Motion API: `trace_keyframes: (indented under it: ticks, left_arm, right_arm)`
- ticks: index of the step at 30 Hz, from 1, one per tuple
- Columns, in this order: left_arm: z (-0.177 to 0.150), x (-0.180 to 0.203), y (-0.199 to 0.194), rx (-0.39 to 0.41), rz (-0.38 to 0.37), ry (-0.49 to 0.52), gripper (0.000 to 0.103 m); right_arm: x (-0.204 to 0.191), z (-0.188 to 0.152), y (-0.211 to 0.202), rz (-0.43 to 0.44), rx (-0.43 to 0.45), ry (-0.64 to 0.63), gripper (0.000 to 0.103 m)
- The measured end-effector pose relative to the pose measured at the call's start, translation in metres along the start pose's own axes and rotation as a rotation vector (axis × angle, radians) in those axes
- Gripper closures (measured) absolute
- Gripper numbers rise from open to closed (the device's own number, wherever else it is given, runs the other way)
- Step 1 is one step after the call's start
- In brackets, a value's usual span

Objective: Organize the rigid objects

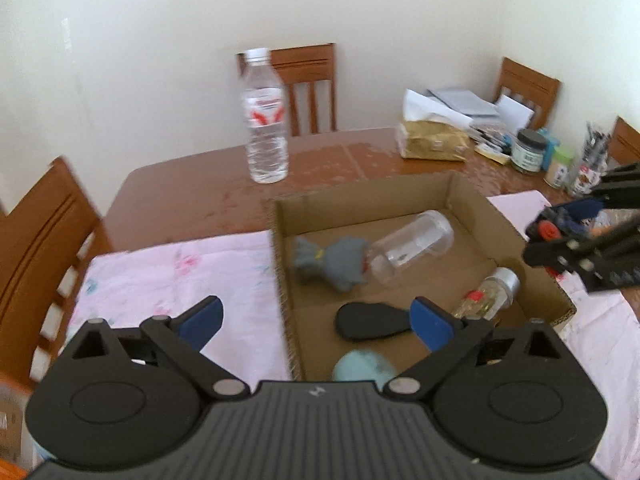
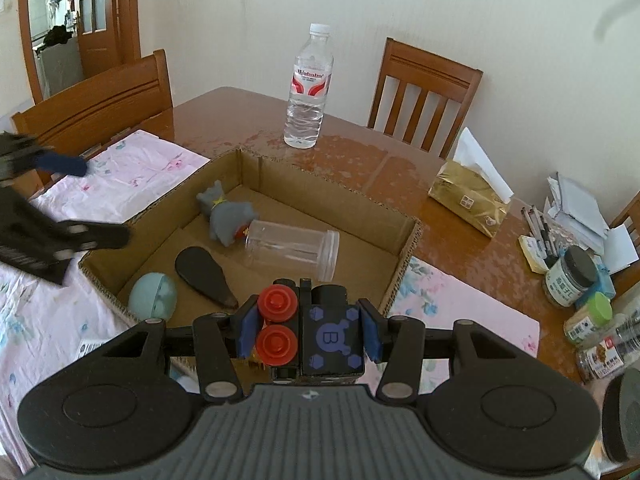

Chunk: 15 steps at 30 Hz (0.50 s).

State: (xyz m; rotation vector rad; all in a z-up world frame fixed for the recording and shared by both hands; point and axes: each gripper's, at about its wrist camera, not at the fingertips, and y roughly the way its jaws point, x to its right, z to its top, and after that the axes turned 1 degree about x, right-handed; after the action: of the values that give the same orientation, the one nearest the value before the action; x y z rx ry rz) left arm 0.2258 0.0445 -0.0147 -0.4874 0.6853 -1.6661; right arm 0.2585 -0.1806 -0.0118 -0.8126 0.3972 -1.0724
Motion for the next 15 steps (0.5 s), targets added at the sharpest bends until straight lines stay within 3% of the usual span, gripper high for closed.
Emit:
trace_keyframes:
  ticks: [8, 9, 10, 11, 15]
  left_arm:
    - [-0.025, -0.023, -0.035, 0.024, 0.074, -0.012, 0.003]
    - [-0.027, -0.025, -0.037, 0.02, 0.079, -0.013, 0.003]
    - [-0.029, -0.027, -0.037, 0.016, 0.083, -0.015, 0.003]
    - [-0.03, -0.028, -0.038, 0.014, 0.088, -0.019, 0.003]
    - [-0.037, -0.031, -0.039, 0.009, 0.106, -0.026, 0.001]
  right_arm:
    - [-0.002, 0.032, 0.03, -0.032, 0.0, -0.002, 0.046]
    - [-0.002, 0.036, 0.033, -0.043, 0.005, 0.008, 0.032]
    - [-0.002, 0.039, 0.035, -0.051, 0.007, 0.019, 0.011]
    - [-0.002, 0.042, 0.037, -0.06, 0.008, 0.032, 0.004]
    - [-0.008, 0.046, 0.029, -0.088, 0.03, 0.042, 0.0]
